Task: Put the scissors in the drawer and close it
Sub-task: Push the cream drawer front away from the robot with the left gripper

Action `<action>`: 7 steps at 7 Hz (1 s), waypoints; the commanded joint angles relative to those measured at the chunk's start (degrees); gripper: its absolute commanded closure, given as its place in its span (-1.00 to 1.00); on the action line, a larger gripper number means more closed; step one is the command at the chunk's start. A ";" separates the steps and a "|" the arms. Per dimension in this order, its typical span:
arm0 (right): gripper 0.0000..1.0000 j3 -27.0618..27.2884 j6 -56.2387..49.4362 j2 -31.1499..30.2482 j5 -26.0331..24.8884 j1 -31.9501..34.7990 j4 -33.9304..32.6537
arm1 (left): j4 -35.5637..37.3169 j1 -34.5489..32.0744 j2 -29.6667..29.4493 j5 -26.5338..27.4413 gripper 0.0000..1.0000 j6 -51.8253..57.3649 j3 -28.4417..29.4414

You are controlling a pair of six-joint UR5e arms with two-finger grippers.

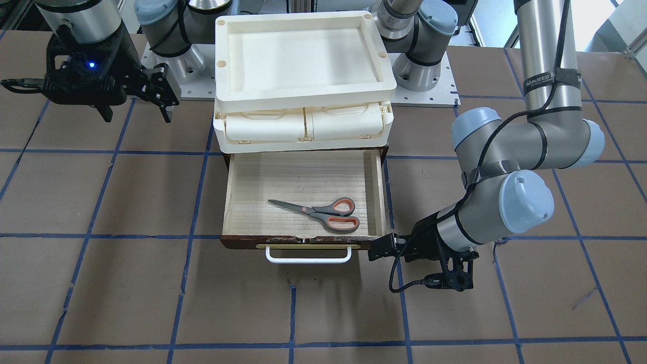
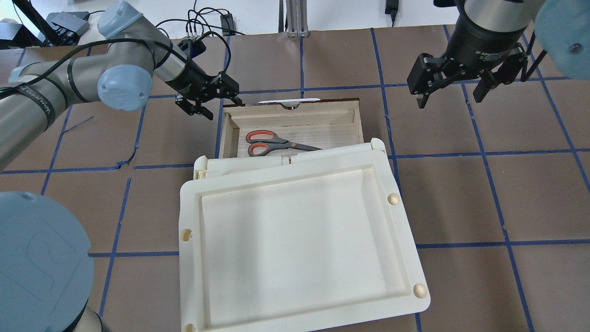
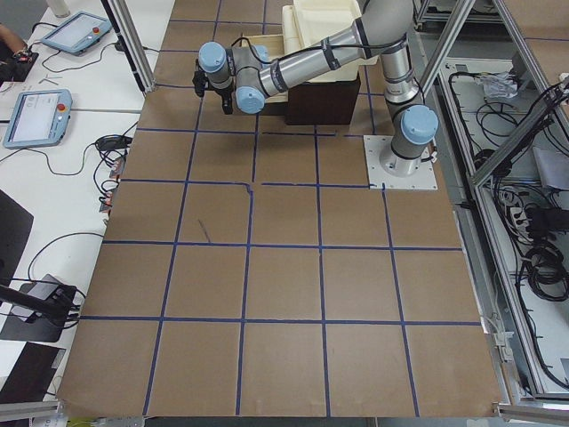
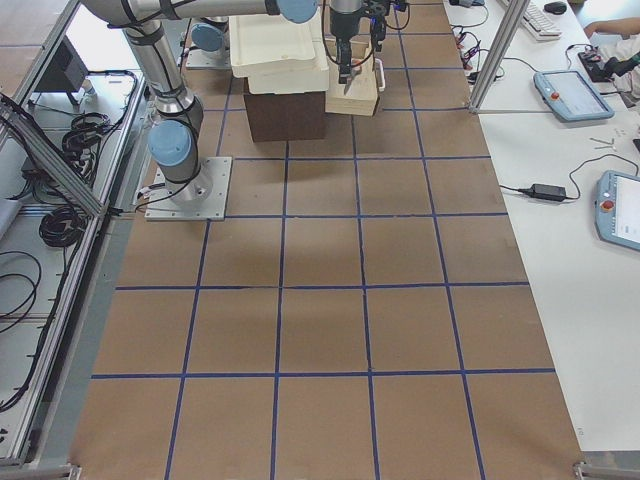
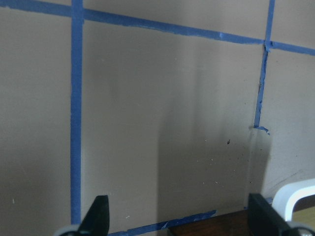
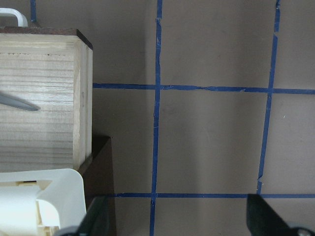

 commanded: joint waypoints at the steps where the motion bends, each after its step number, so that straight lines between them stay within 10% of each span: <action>1: -1.00 0.21 0.19 -0.16 0.56 0.11 -0.17 | -4.46 -0.07 0.74 0.27 -1.00 -1.17 0.00; 7: -1.00 0.30 -0.33 0.19 0.04 -0.07 -0.17 | -19.67 -0.07 4.26 0.63 -1.00 -7.68 -0.18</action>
